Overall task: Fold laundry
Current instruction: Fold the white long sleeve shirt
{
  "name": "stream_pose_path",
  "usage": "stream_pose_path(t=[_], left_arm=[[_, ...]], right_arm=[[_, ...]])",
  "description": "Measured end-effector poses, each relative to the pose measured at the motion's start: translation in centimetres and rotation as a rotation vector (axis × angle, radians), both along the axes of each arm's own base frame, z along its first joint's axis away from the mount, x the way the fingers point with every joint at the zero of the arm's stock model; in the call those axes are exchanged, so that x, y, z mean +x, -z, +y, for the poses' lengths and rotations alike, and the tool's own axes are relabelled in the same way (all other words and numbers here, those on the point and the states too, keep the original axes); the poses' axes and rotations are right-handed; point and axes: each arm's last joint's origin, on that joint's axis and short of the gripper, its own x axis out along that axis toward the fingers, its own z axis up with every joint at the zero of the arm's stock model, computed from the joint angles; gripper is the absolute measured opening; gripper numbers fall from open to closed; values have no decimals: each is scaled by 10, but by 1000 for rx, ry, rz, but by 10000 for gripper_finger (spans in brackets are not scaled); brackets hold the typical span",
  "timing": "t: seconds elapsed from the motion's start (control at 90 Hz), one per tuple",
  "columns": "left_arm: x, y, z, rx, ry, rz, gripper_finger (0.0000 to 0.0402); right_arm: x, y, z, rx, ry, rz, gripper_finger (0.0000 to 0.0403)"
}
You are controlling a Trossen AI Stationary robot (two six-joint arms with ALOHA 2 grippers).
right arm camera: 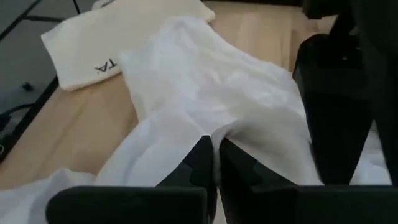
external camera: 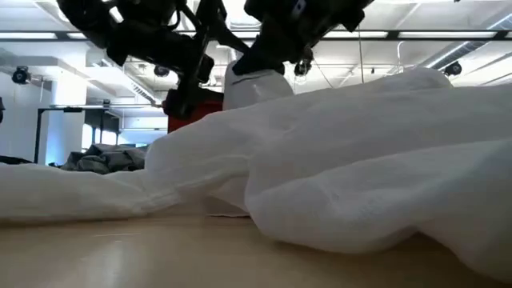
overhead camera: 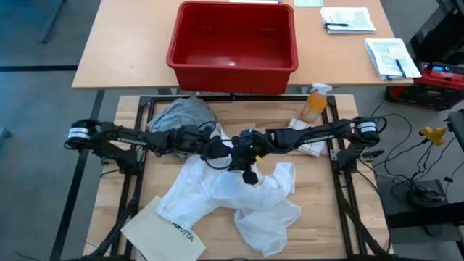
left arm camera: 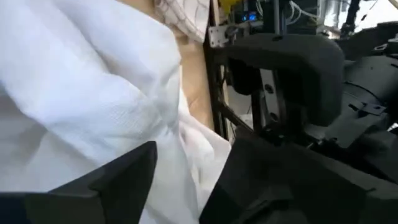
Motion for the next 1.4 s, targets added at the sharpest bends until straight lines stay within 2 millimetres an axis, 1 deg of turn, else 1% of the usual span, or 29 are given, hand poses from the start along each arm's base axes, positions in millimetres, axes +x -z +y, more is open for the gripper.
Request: stream_pose_path(t=[0.078,0.167,0.256,0.311,0.367,0.433,0.578,0.689,0.789,0.844,0.911,0.956,1.044,1.078,1.211,1.3,1.4], left_arm=[[-4,-11,-3,4,6,-44,336],[-12,-21,-5,25,-48,-72,335],[-21,-18,-8,32,-77,10,323],[-25,-16,-16,18,-58,52,316],[-25,-16,-23,6,-35,49,313],[-22,-12,-27,9,-38,64,312],[-7,13,-29,0,-47,130,312],[11,19,-28,-2,-59,44,311],[23,22,-27,24,-93,46,306],[26,24,-26,39,-96,56,284],[27,25,-27,44,-91,65,232],[27,25,-28,54,-84,66,180],[25,22,-29,100,-66,54,52],[23,19,-29,112,-60,49,28],[10,10,-27,160,-9,105,4],[-2,1,-26,198,-5,142,2],[-18,-18,-26,239,7,109,1]], right_arm=[[-3,-1,1,1,-2,26,0],[-8,5,1,-1,0,90,0],[-12,5,1,-1,1,110,0],[-12,3,1,-5,-2,99,0],[-12,3,1,-12,-9,94,0],[-10,1,1,-17,-13,84,0],[-6,-4,1,-14,-9,15,0],[-4,-7,1,-23,-27,-23,0],[-5,-6,1,-23,-29,-16,0],[-5,-6,1,-21,-25,-10,0],[-6,-6,1,-8,-12,1,0],[-7,-7,1,-3,-6,14,0],[-10,-8,1,-2,1,33,8],[-13,-8,0,-14,9,46,16],[-29,-16,-3,-82,100,124,69],[-39,-27,-4,-71,115,106,116],[-52,-40,-3,-62,126,82,169]])
